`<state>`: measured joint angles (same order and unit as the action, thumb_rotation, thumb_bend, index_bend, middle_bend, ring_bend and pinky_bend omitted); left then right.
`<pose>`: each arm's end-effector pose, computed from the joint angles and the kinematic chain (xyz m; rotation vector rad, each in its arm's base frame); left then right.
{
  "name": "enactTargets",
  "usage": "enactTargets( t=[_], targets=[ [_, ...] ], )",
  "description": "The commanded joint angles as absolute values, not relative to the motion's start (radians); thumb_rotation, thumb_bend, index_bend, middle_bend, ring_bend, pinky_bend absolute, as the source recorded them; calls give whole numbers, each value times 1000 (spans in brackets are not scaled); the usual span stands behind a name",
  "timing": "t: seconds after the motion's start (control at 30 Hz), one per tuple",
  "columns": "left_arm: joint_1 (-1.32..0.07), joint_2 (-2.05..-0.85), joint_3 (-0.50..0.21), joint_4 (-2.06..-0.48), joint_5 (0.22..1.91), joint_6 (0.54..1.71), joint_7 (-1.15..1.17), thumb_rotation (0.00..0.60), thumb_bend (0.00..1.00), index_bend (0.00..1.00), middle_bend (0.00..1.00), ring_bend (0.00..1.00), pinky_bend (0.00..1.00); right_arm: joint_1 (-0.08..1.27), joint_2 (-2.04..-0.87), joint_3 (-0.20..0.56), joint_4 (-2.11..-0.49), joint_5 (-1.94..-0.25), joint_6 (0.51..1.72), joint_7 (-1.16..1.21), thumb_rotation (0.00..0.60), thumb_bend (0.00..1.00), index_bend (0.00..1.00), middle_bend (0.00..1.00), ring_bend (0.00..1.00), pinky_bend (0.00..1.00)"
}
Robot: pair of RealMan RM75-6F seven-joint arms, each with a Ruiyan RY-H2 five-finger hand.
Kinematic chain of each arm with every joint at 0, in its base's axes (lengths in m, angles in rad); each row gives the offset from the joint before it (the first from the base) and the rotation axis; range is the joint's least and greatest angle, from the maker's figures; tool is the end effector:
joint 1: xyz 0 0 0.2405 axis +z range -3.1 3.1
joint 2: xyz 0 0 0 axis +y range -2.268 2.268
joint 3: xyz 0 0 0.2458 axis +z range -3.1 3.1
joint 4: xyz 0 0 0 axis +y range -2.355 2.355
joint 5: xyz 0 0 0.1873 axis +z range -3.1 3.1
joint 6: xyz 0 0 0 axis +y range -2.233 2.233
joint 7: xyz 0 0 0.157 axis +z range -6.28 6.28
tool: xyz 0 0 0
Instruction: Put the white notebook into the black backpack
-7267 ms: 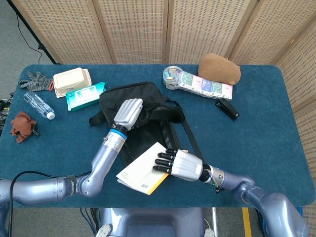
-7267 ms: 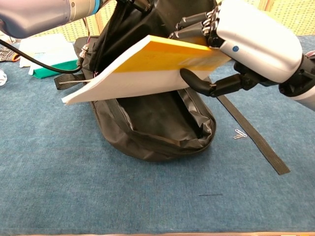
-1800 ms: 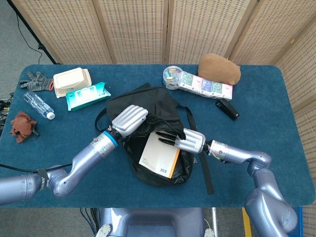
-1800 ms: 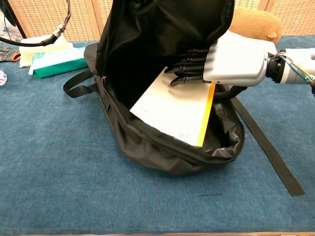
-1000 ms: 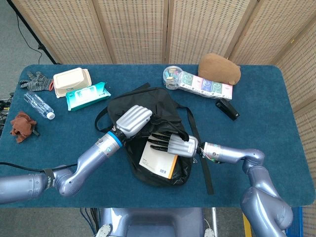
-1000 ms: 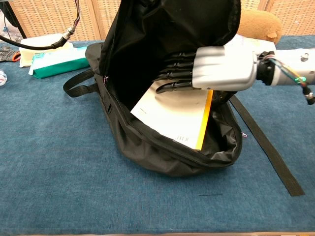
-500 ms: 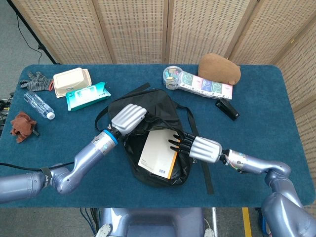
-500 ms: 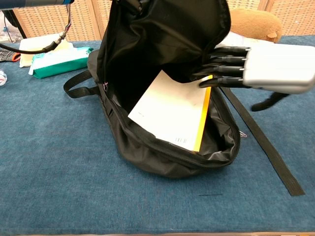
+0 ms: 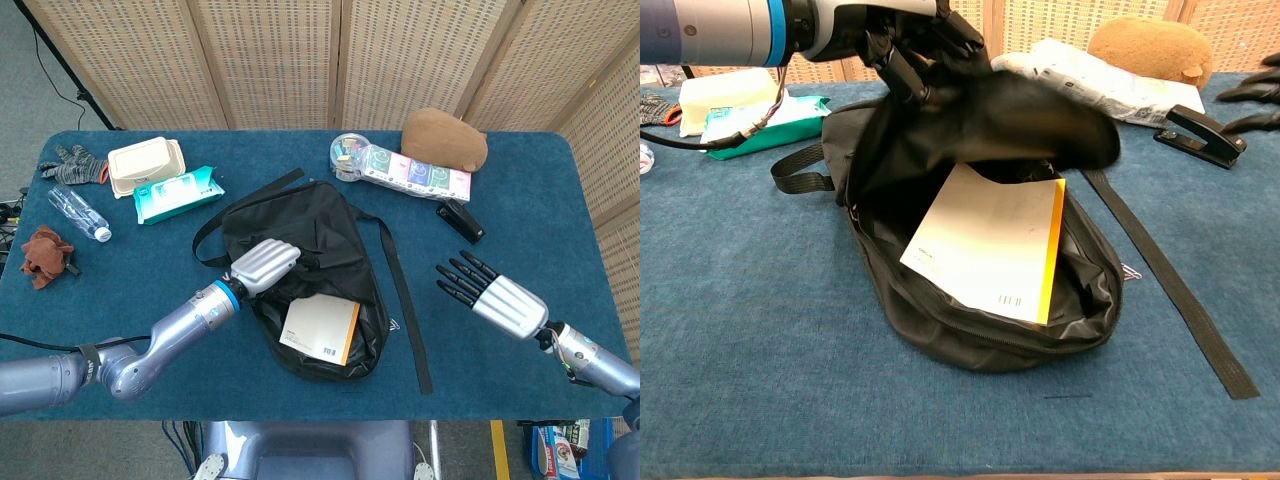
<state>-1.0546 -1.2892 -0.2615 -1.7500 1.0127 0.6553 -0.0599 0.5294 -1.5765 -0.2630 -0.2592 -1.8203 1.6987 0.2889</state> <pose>-0.0136 0.3482 0.0343 -2.1525 -1.3028 -1.1412 -0.2795 -0.3083 0.1217 2.1436 0.1033 0.8494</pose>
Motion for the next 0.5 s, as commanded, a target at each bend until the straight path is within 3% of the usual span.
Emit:
enactTargets(
  t=[0.03, 0.13, 0.33, 0.5],
  targets=[
    [-1064, -1253, -260, -1793, 993, 608, -89, 600, 124, 2, 0, 0, 52, 503, -1559, -237, -276, -1793, 1690, 297, 600, 0, 114, 0, 0, 0],
    [-1056, -1219, -278, -1834, 983, 600, -125, 600, 4, 0, 0, 0, 0, 483, -1547, -212, -291, -1769, 1686, 300, 600, 0, 113, 0, 0, 0],
    [-987, -1131, -304, -1912, 1030, 651, -190, 600, 0, 0, 0, 0, 0, 457, -1524, -161, -343, -1720, 1668, 295, 600, 0, 98, 0, 0, 0],
    [-916, -1037, -263, -1946, 1105, 720, -138, 600, 0, 0, 0, 0, 0, 442, -1500, -129, -412, -1689, 1641, 265, 600, 0, 72, 0, 0, 0]
  ],
)
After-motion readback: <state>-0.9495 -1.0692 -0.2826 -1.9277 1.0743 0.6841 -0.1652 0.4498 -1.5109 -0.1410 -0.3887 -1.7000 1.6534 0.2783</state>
